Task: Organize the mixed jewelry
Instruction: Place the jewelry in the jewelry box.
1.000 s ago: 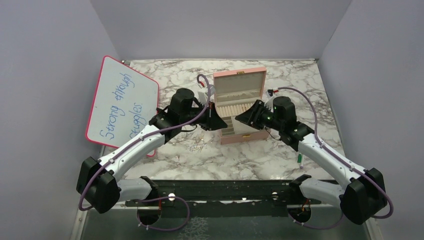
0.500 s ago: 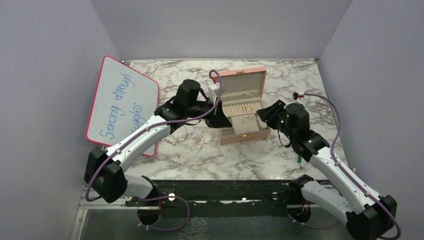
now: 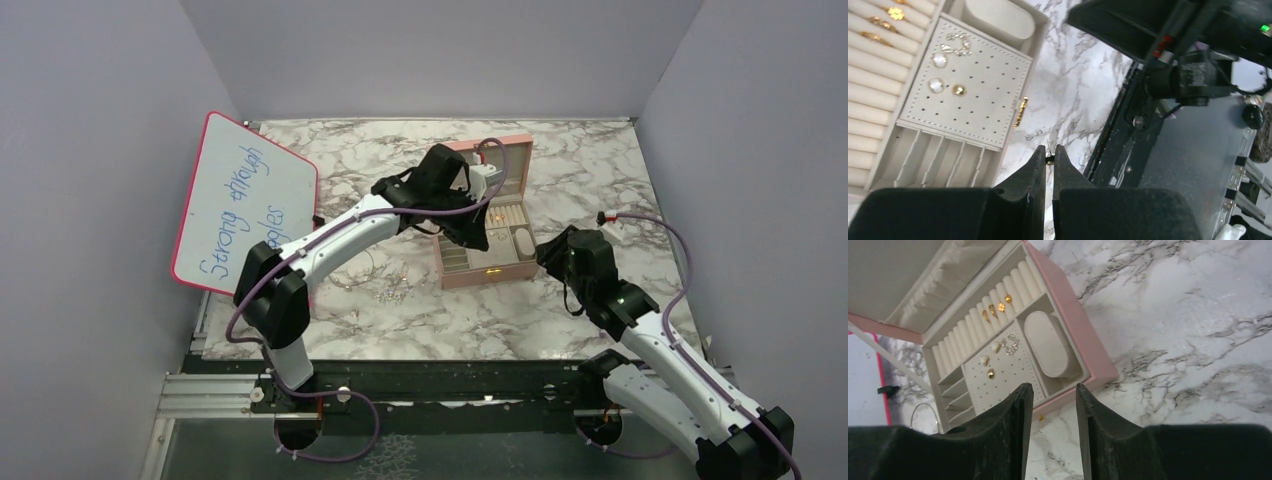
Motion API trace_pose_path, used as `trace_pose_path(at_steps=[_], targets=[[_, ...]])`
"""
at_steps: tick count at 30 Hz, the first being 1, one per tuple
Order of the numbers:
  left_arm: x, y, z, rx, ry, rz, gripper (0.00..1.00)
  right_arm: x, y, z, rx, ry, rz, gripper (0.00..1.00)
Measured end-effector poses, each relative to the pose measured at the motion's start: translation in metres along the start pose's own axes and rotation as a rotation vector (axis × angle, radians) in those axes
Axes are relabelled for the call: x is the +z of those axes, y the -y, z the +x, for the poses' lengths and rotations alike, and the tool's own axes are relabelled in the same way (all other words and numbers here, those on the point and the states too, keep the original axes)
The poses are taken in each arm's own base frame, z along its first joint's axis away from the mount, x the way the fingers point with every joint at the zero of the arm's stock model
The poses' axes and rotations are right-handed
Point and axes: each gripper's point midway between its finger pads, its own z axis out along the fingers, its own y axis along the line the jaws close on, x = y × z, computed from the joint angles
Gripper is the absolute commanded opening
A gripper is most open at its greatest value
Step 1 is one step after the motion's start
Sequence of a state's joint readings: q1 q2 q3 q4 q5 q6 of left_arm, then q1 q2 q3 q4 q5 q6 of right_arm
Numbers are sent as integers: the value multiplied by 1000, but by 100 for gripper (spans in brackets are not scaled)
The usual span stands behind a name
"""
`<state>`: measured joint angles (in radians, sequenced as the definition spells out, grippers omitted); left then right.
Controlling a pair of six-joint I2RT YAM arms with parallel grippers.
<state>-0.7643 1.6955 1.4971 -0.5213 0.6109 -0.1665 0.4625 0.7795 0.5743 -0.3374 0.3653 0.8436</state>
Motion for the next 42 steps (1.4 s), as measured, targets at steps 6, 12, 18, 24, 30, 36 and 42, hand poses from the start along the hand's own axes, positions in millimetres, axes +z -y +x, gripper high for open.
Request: trace_pose_path(at_steps=[6, 12, 18, 24, 30, 36, 42], targets=[[24, -26, 1, -64, -80, -97, 8, -2, 15, 0, -3, 26, 45, 42], [58, -39, 7, -141, -132, -193, 10, -1, 17, -2, -5, 38, 56, 42], [77, -57, 21, -228, -155, -325, 10, -1, 17, -2, -9, 38, 56, 42], [78, -71, 21, -280, -130, -416, 9, -1, 17, -2, -14, 37, 55, 42], [80, -73, 16, -316, -101, -429, 10, -1, 17, -2, -14, 37, 55, 42], [86, -72, 17, -334, -99, -424, 12, -1, 17, -2, -14, 37, 55, 42], [92, -71, 21, -337, -107, -421, 15, -1, 17, -2, -14, 36, 54, 42]])
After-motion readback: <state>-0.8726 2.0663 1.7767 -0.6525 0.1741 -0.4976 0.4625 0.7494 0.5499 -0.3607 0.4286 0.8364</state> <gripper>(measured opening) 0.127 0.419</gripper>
